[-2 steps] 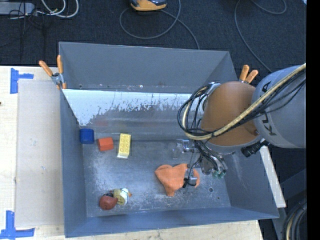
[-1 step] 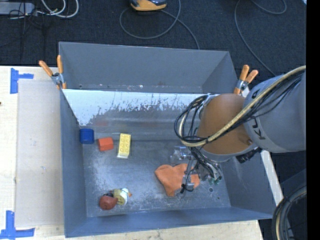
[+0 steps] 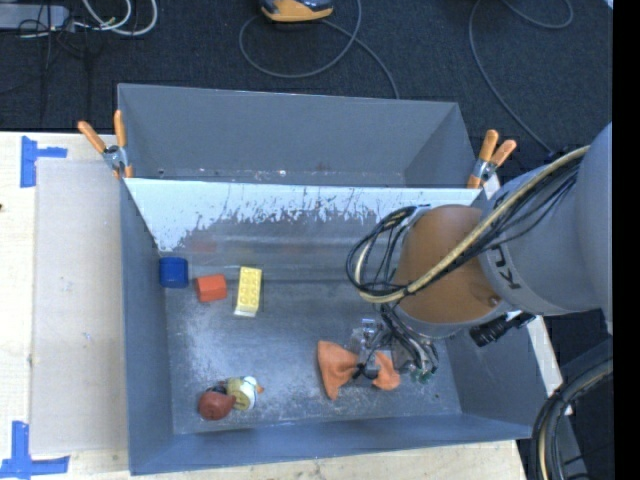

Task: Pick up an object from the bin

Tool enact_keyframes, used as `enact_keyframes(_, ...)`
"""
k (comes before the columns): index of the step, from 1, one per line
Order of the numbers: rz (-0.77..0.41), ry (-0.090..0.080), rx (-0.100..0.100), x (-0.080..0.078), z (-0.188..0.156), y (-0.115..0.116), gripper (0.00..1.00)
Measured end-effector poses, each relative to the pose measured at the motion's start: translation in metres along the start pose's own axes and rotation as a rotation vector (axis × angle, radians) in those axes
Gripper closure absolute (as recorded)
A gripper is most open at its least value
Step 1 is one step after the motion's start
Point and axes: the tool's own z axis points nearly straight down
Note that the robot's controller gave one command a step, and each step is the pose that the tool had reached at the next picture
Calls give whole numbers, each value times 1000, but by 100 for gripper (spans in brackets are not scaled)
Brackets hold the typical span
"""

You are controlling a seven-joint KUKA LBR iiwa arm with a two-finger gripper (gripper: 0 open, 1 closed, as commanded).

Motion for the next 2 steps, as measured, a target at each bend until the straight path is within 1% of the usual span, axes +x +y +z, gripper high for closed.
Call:
enact_keyframes(1,0,0,0,0,0,0,100)
enact_keyframes(2,20,-1,0,6,-148,2,100)
